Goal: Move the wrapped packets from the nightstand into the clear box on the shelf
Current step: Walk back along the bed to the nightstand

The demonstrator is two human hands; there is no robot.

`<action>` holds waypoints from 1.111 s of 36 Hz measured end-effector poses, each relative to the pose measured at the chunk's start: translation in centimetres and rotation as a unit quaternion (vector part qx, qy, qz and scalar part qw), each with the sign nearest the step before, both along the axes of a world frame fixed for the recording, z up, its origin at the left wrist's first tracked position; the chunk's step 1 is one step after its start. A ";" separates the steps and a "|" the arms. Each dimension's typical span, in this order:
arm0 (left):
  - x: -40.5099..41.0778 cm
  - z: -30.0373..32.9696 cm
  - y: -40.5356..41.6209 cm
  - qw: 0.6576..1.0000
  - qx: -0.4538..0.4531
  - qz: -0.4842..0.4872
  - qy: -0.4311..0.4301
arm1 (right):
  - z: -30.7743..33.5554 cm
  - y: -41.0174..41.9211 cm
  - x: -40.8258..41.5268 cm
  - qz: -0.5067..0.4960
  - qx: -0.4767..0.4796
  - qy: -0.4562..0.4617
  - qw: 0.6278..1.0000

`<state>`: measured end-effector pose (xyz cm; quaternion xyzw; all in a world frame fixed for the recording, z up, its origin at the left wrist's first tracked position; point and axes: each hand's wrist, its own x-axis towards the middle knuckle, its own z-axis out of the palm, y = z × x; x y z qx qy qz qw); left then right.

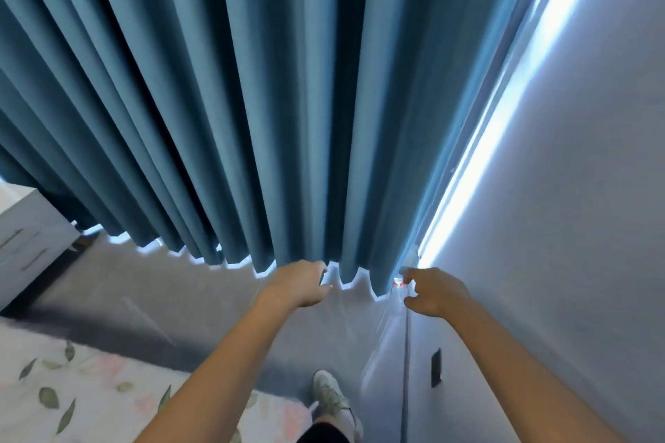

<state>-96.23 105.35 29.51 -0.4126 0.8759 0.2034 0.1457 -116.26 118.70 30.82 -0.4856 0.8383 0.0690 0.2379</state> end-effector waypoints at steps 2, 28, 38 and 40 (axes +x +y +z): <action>-0.8 -0.5 -4.2 0.999 0.010 0.032 0.007 | -0.2 -4.6 -1.6 0.016 0.007 0.013 1.000; 23.3 -3.7 -32.3 0.898 0.084 0.428 -0.055 | -0.3 -54.8 20.3 0.484 -0.009 -0.002 0.875; 34.9 -4.9 -46.9 0.864 0.067 0.498 -0.036 | -3.1 -73.9 34.3 0.557 0.014 -0.009 0.830; 37.5 -4.3 -49.8 0.851 0.062 0.520 -0.041 | -2.9 -77.5 37.6 0.570 0.020 -0.012 0.822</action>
